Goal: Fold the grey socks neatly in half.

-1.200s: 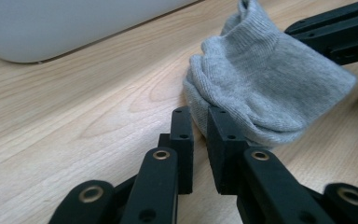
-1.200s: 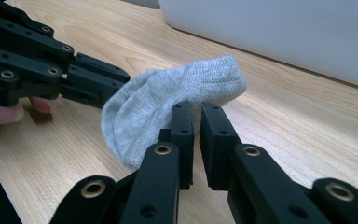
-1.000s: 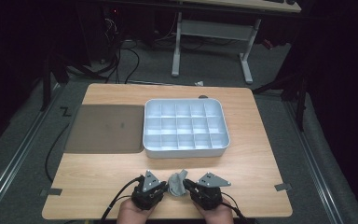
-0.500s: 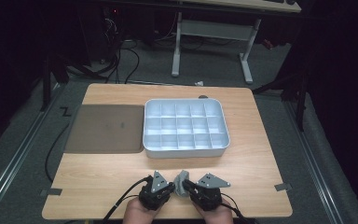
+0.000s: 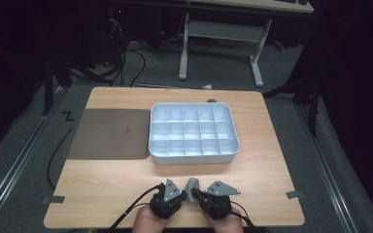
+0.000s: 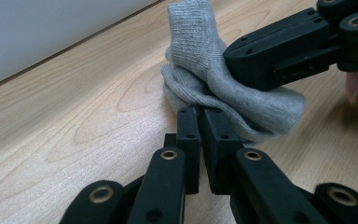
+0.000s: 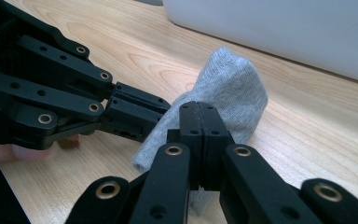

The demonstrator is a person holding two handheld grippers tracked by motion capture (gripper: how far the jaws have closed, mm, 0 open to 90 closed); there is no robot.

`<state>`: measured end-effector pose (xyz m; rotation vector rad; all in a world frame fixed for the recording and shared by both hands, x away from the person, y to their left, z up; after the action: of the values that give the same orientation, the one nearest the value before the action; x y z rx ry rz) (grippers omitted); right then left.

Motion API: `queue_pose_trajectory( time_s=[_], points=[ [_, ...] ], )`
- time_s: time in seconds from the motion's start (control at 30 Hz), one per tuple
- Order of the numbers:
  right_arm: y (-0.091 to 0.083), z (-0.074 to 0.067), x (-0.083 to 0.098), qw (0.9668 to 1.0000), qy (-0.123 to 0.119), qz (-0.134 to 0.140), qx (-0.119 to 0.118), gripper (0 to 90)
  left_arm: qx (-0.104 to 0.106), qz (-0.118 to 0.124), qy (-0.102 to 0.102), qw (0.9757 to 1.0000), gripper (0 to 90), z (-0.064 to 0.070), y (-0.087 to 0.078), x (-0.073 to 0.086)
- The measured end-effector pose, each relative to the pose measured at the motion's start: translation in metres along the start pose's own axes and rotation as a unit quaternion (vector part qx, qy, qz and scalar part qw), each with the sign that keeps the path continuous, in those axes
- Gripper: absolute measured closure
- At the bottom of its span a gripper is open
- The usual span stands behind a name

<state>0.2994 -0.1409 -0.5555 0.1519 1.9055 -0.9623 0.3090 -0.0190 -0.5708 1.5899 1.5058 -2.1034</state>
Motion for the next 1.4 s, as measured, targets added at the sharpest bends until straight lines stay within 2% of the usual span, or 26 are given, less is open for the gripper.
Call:
queue_pose_trajectory(
  time_s=[0.17, 0.37, 0.53, 0.83, 0.93, 1.27, 1.37, 1.4],
  points=[
    [0.003, 0.0, 0.003, 1.0, 0.003, 0.0, -0.005, 90.0, -0.001, 0.0, -0.005, 1.0, 83.7, -0.003, -0.002, 0.002],
    [0.005, -0.002, 0.004, 0.9999, 0.008, -0.001, -0.01, 90.0, -0.008, 0.025, -0.015, 0.9996, 85.6, -0.006, -0.011, -0.003],
    [0.006, -0.002, 0.005, 0.9999, 0.007, 0.0, -0.011, 90.0, -0.008, 0.052, -0.026, 0.9983, 88.0, -0.008, -0.017, -0.008],
    [0.007, -0.002, 0.006, 0.9997, 0.013, 0.005, -0.018, 90.0, -0.003, 0.072, -0.038, 0.9967, 90.0, -0.003, -0.012, -0.014],
    [0.007, -0.002, 0.006, 0.9996, 0.017, 0.007, -0.022, 90.0, 0.001, 0.073, -0.045, 0.9963, 90.0, -0.003, -0.009, -0.014],
    [0.006, -0.001, 0.006, 0.9995, 0.019, 0.011, -0.024, 89.7, -0.005, 0.067, -0.036, 0.9971, 90.0, -0.001, -0.003, -0.01],
    [0.006, -0.001, 0.005, 0.9994, 0.02, 0.011, -0.025, 86.1, -0.006, 0.065, -0.034, 0.9973, 90.0, -0.001, -0.003, -0.009],
    [0.004, -0.001, 0.005, 0.9994, 0.02, 0.013, -0.025, 81.8, -0.007, 0.066, -0.033, 0.9973, 90.0, -0.001, -0.003, -0.01]
  ],
)
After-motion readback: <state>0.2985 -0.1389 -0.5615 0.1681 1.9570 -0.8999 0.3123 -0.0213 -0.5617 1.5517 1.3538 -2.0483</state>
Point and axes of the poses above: each handheld gripper's, and its own axes: y roughly forward along the jaws, x roughly out of its underside, z roughly to its right, the point moved 6 cm from there along y, roughly forward along the jaws, and after that the axes turned 11 degrees about -x, right-handed, at the moved point
